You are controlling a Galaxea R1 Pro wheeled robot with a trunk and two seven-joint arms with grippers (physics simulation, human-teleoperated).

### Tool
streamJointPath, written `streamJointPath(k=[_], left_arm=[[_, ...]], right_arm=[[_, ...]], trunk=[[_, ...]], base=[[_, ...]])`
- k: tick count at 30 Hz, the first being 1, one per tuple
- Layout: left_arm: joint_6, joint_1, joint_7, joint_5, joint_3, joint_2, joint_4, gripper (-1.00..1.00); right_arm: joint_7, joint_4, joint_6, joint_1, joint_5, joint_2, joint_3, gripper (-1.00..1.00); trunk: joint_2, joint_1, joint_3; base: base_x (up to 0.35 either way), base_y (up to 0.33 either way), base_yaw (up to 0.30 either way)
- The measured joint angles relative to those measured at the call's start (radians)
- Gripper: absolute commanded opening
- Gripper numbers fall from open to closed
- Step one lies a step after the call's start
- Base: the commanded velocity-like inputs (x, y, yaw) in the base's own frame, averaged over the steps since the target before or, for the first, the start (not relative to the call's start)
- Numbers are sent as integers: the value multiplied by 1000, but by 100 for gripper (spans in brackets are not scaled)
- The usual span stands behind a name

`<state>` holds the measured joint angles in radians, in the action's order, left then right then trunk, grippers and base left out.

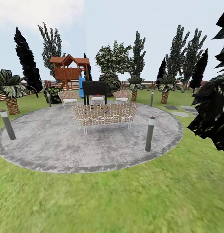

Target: Take the three Easter eggs out of the wicker basket on the lawn in the garden, then place them on the lawn next to a single tree (choose any tree) so that all three eggs are next to the same tree and none are left in the basket.

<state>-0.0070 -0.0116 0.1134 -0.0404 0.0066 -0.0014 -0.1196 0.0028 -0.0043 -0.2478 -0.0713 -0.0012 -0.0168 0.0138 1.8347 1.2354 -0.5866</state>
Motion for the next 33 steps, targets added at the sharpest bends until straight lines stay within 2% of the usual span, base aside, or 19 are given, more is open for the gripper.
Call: streamJointPath(k=[6,19,33], left_arm=[[0,0,0,0,0,1,0,100],[0,0,0,0,-1,1,0,100],[0,0,0,1,-1,1,0,100]], right_arm=[[0,0,0,0,0,0,0,100],[-1,0,0,0,0,1,2,100],[-1,-1,0,0,0,2,3,100]], trunk=[[0,0,3],[0,0,5],[0,0,10]], base=[[270,241,-215],[259,251,-57],[209,286,-245]])
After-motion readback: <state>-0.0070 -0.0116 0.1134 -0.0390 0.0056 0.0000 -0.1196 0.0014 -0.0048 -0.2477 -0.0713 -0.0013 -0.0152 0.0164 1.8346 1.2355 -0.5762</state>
